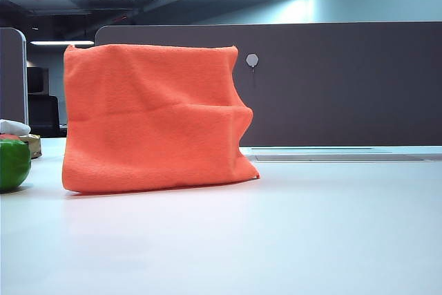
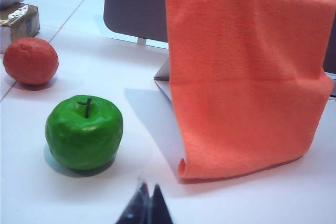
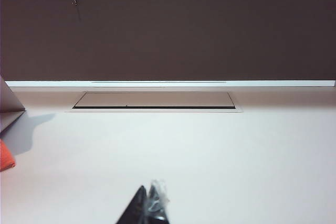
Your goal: Pick up the cloth from the table and use it to cover the mirror.
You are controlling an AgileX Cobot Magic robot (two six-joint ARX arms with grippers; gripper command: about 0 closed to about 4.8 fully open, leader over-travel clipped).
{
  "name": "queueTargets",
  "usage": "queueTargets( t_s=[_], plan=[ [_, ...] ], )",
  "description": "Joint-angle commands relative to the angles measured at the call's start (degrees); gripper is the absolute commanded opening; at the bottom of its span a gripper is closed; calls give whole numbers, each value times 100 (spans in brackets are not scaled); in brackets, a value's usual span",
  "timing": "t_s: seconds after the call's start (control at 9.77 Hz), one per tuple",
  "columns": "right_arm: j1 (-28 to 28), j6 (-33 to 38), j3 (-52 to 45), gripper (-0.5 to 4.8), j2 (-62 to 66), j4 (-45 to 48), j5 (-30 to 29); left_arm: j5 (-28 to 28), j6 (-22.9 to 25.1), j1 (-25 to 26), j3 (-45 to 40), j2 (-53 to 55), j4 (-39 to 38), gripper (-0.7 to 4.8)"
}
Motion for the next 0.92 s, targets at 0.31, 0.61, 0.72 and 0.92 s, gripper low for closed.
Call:
queueTargets(
  t_s=[0.31, 0.61, 0.72, 0.92],
  plan=[
    [-4, -223, -9, -5, -4, -11, 114, -710, 1362, -4, -188, 4, -238, -5],
    [-4, -284, -9, -5, -4, 382, 17, -142, 1405, -7, -188, 4, 848, -5],
    [-2, -286, -9, -5, -4, 398, -378, 63, 1410, -9, -188, 4, 857, -5],
    [4, -391, -9, -5, -4, 402, -387, -247, 1410, -9, -188, 4, 918, -5]
  ],
)
